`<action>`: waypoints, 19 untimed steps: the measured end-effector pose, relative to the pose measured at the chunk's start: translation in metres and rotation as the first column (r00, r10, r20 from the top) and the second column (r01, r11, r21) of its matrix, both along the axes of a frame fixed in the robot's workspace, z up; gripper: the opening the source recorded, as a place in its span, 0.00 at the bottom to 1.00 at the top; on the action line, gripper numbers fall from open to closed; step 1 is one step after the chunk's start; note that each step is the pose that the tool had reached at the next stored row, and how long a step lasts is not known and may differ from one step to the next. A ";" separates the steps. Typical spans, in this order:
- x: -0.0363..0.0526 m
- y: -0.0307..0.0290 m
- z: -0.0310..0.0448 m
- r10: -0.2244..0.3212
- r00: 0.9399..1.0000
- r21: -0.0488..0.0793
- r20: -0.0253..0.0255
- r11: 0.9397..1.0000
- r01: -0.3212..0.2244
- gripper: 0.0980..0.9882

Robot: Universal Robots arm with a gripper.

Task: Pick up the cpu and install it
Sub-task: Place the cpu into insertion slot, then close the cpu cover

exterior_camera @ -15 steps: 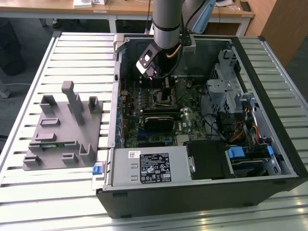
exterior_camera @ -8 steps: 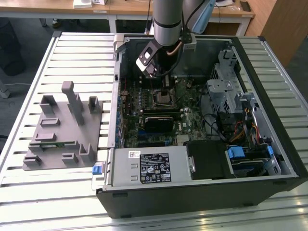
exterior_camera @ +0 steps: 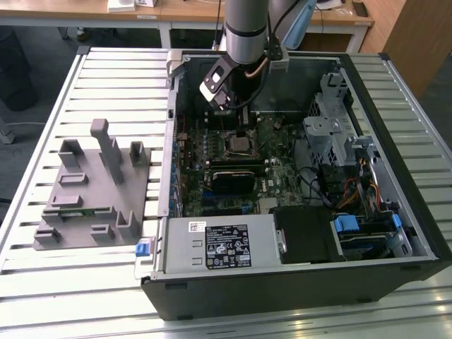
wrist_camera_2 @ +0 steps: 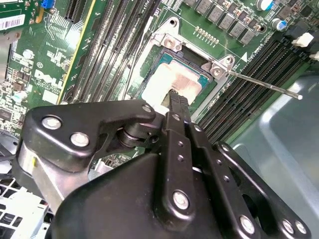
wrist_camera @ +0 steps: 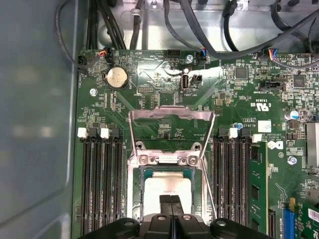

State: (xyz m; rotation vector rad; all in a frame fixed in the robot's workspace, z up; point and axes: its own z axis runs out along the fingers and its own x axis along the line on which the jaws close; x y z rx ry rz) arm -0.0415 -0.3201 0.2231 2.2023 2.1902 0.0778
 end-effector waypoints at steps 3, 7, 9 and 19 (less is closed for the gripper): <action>0.0000 0.0000 0.0009 0.000 1.000 0.000 0.000 1.000 0.000 0.01; 0.0001 0.0000 0.0022 0.000 1.000 0.000 -0.001 1.000 0.000 0.01; 0.0002 0.0000 0.0029 0.000 1.000 0.000 -0.001 1.000 0.000 0.01; 0.0002 0.0000 0.0184 0.000 1.000 0.000 -0.001 1.000 0.000 0.01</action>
